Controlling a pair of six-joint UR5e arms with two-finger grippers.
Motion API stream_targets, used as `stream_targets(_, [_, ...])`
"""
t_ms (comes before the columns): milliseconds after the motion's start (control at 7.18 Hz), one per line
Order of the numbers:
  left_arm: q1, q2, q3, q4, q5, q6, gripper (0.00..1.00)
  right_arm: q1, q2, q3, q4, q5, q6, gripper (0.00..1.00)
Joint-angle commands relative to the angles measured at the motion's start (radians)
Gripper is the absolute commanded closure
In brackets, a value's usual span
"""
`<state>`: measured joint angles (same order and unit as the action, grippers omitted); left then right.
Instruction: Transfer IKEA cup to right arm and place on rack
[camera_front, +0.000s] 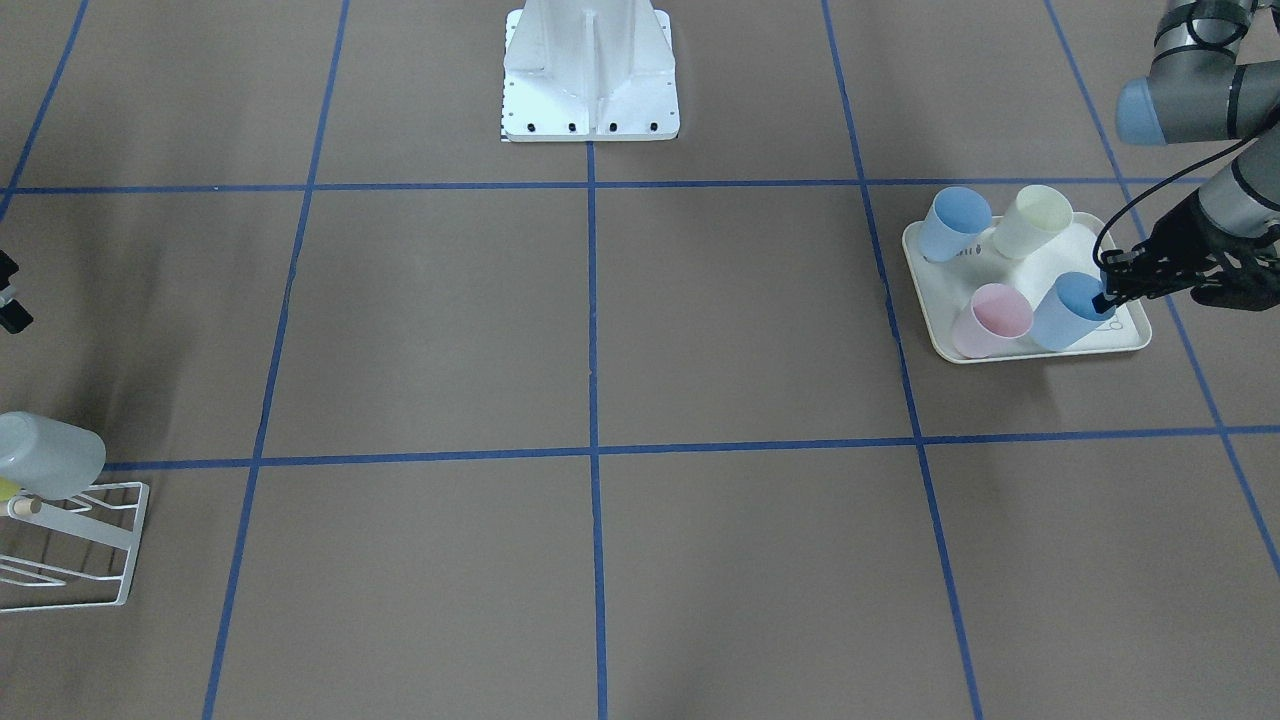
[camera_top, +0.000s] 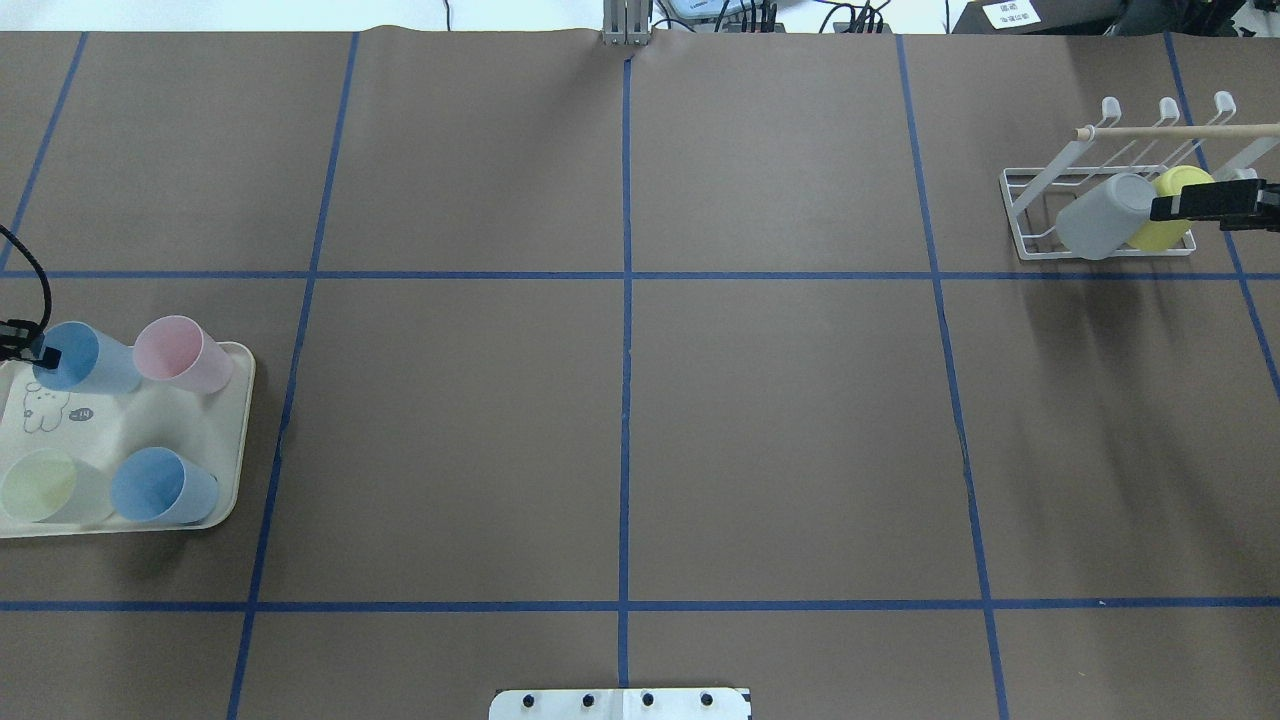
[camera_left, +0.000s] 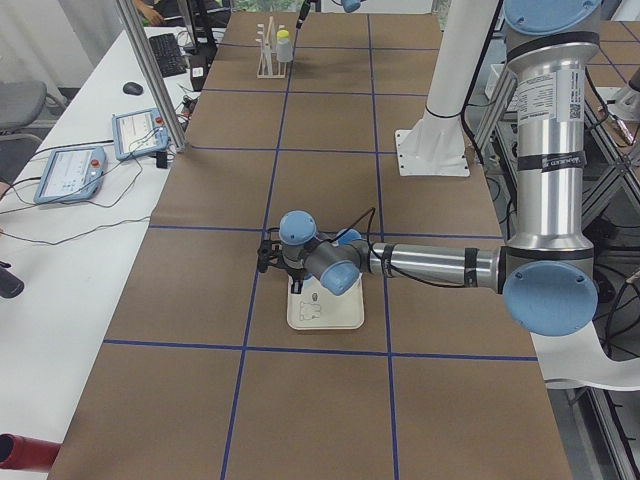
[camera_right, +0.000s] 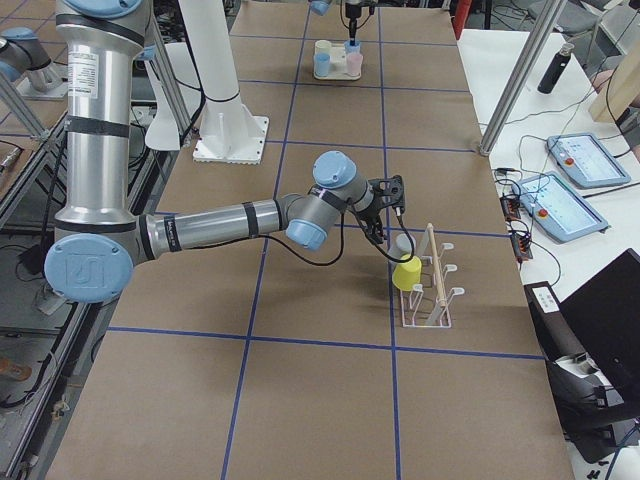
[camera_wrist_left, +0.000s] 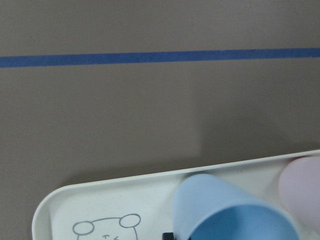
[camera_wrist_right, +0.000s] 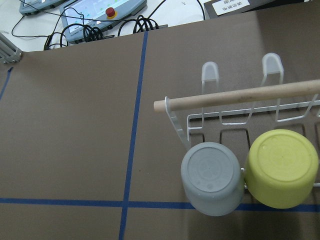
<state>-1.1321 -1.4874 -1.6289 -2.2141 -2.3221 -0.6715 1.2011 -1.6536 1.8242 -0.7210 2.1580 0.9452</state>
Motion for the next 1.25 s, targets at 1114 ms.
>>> stream_targets(1114, [0.164, -0.483, -0.155, -0.103, -0.047, -0.902, 1.0, -0.058, 0.012, 0.004, 0.367, 0.135, 0.543, 0.01])
